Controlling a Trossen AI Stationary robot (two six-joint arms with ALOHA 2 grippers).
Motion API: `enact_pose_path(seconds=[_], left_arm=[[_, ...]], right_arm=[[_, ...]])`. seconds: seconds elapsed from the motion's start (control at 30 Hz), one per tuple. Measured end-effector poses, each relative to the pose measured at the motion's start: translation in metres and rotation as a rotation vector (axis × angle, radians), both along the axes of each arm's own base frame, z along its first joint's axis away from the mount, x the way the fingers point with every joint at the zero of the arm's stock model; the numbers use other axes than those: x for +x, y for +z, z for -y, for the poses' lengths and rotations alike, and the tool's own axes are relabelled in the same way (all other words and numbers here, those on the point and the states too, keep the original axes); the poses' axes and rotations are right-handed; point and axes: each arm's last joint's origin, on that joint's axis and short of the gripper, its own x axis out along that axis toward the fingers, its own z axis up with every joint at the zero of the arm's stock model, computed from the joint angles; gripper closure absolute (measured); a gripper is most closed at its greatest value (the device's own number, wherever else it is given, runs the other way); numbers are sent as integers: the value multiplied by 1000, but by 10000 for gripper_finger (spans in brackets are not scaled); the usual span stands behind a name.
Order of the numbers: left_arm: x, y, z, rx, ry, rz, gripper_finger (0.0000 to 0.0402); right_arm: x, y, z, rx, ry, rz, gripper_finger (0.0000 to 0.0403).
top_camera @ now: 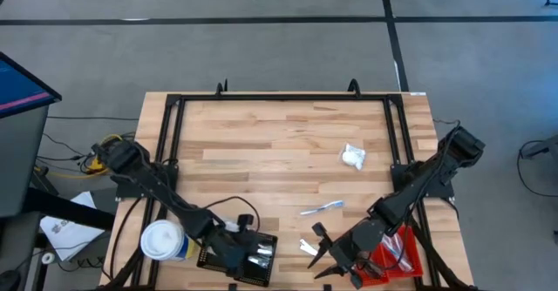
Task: Pick & Place Travel size toiletries
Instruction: Put the nail cutter into the right black bin
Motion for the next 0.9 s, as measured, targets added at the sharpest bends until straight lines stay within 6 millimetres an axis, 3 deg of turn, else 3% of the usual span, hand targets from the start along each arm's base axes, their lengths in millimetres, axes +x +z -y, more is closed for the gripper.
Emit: enact_pose_path(seconds=[0.4,0.73,0.9], left_arm=[[9,-9,-14,11,69,-43,364],[13,-36,-15,67,97,-106,364],[13,-34,-16,76,125,-88,314]], right_arm=[[-2,-2,-3,-8,12,-10,278],[-2,-2,-3,-8,11,-9,278],[-2,-2,-3,-8,11,-9,278]])
